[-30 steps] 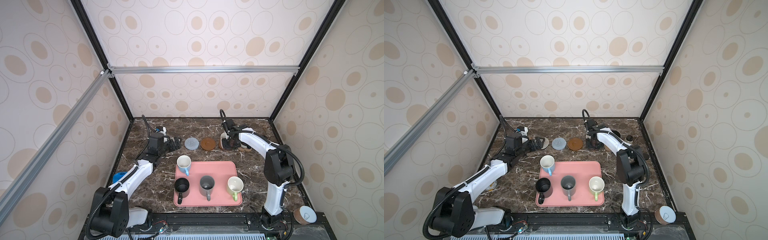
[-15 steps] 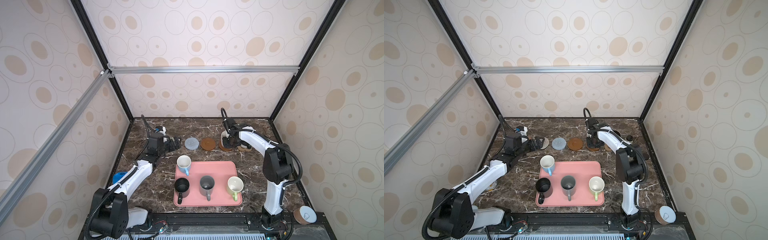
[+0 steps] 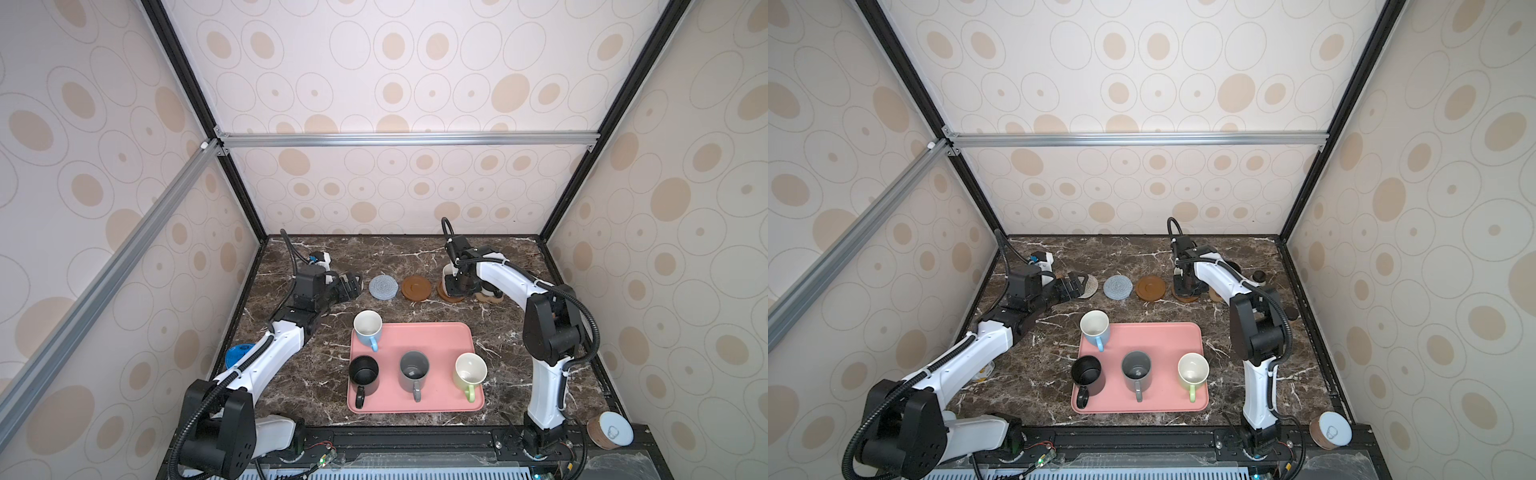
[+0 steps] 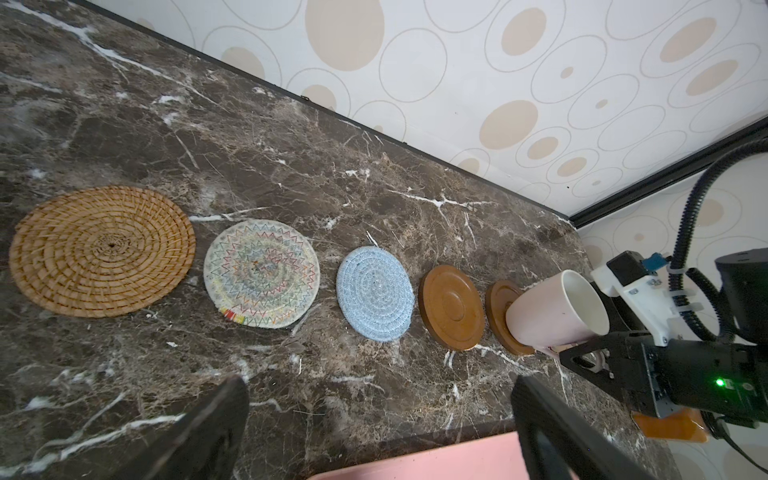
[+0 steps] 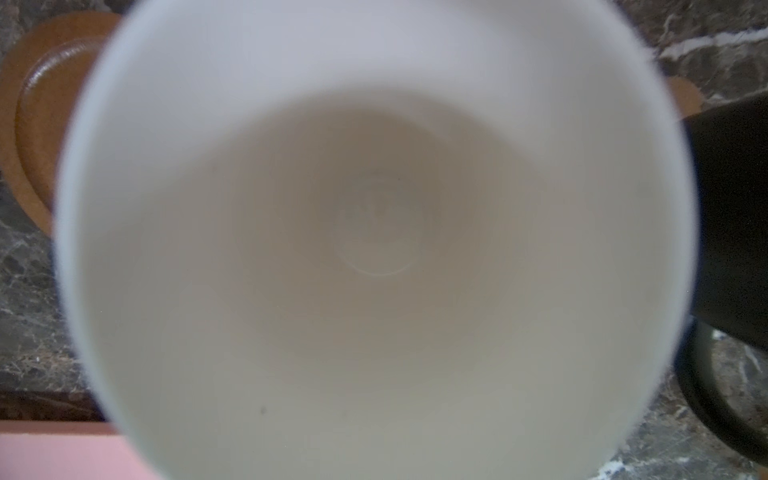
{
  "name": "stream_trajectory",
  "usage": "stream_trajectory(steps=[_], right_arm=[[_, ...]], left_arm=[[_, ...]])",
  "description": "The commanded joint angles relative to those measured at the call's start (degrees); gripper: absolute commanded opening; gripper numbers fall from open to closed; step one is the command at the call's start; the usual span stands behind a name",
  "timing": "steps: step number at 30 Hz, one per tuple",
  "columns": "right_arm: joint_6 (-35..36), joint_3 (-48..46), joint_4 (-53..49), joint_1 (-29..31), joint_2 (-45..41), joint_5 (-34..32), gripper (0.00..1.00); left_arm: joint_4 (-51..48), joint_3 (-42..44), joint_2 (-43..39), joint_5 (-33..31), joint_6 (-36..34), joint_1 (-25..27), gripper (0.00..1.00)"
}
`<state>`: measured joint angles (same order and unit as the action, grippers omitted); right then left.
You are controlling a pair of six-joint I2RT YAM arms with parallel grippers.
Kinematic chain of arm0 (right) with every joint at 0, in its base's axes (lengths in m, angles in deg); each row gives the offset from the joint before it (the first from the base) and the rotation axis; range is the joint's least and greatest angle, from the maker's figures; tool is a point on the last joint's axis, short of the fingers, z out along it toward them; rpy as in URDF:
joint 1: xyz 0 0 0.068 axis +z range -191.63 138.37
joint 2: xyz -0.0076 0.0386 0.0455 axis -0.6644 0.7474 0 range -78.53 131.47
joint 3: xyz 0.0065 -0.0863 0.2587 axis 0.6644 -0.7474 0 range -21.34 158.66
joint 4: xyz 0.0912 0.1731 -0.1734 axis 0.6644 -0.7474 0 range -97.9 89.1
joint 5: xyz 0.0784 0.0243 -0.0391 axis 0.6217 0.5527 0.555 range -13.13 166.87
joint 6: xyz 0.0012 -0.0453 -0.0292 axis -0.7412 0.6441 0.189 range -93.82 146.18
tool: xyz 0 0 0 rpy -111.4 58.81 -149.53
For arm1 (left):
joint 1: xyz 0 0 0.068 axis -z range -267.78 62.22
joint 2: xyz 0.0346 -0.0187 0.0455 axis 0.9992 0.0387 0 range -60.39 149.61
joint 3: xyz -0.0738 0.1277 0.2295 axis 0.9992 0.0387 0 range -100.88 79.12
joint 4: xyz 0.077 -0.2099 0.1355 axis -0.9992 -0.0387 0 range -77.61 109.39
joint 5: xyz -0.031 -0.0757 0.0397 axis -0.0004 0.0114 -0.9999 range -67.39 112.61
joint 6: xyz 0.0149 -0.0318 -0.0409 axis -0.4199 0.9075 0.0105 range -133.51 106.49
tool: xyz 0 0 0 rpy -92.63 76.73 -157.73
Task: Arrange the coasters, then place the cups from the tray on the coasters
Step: 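Lower the held white mug onto the small brown wooden coaster beside the black mug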
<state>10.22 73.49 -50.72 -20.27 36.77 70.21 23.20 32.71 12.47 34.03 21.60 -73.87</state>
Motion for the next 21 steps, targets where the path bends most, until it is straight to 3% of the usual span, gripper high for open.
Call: stream_trajectory(steps=[1,21], right_arm=[[-0.2,2.0,1.2,-0.4,0.5,-1.0,0.09],[-1.5,1.8,0.6,-0.5,1.2,-1.0,0.13]], left_arm=[[-0.3,-0.6,-1.2,-0.5,-1.1,-0.4,1.0],[0.1,-0.7,-0.7,-0.1,-1.1,-0.5,1.0]])
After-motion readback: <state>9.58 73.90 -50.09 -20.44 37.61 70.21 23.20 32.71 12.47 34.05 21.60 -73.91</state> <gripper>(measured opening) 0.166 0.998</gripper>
